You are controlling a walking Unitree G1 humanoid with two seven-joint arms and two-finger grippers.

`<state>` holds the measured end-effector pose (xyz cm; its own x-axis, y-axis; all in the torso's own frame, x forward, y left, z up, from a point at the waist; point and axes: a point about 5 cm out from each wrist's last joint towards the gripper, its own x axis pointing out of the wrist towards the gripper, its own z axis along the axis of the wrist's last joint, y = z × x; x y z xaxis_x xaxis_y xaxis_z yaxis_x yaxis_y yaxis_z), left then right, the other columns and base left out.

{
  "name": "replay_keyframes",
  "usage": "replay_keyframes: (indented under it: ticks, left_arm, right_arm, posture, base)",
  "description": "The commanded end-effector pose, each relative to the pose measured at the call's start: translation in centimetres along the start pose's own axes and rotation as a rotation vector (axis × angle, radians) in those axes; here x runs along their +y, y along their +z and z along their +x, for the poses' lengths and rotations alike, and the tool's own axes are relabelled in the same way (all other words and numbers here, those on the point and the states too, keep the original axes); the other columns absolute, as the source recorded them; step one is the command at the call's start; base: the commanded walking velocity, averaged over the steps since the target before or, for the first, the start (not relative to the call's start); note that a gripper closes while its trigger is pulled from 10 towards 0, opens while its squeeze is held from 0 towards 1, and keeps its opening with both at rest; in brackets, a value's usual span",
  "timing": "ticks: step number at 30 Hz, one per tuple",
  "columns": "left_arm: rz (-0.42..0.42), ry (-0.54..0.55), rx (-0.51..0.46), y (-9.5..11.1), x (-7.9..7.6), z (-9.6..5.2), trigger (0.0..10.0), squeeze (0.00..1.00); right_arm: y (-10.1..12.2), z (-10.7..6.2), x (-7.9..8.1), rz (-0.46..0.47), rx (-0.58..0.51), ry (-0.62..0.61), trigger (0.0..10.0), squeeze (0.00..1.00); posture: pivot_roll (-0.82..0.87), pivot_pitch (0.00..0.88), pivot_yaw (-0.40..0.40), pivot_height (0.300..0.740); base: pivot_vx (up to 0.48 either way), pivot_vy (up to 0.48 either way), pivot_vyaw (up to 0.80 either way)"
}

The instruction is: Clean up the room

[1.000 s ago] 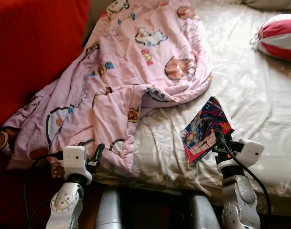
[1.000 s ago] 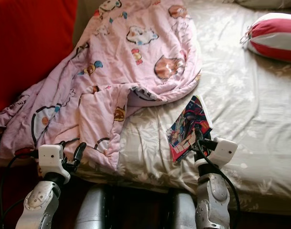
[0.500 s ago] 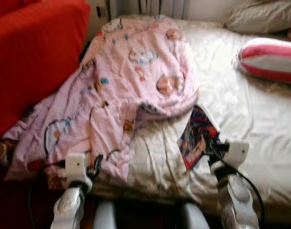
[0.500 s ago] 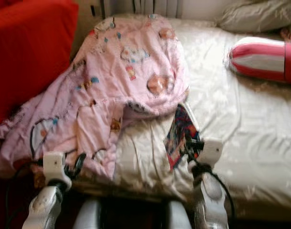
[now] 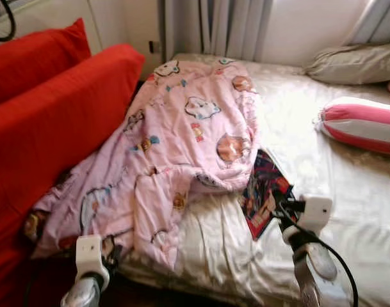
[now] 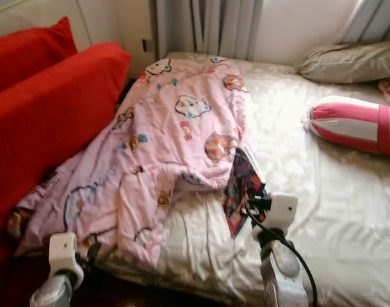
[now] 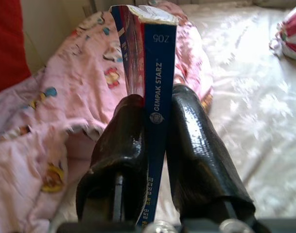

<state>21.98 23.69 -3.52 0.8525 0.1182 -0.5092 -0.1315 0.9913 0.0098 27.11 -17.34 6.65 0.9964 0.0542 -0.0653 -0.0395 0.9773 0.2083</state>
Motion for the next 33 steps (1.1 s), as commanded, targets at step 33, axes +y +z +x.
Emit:
replay_keyframes:
  ticks: [33]
  left_arm:
    - [0.093,-0.009,0.292,-7.1,-1.5,-2.7,10.0,0.0]
  right_arm:
    - [-1.6,-0.6,0.4,0.039,0.016,-0.066,10.0,0.0]
  posture:
    - [0.16,0.014,-0.04,0.74]
  base:
    - [0.0,-0.073,-0.2]
